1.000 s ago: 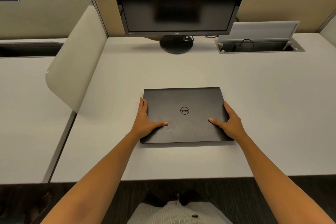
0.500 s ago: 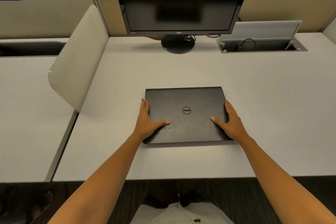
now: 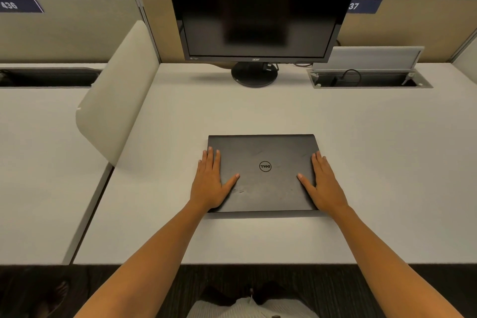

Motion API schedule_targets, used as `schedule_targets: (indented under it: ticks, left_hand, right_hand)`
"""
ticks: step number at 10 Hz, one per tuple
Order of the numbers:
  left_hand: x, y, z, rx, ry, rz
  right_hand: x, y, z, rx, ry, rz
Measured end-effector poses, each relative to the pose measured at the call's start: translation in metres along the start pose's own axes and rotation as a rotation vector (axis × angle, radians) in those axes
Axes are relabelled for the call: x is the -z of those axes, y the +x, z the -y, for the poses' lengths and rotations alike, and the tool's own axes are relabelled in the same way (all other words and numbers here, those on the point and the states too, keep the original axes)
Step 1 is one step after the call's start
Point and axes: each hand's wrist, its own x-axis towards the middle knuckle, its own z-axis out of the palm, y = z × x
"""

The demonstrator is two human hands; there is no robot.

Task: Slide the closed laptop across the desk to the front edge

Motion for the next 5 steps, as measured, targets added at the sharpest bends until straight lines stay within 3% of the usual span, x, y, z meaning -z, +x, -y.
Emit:
schedule_targets:
  ticks: [3, 5]
  left_hand:
    - [0.010, 0.013, -0.008, 0.004, 0.085, 0.010]
    - [0.054, 0.073, -0.050, -0.084, 0.063, -0.141]
  right_hand:
    - [0.008, 0.019, 0.009, 0.035, -0.090, -0.065]
    - [0.044, 0.067, 0.047, 0.103, 0.062, -0.120]
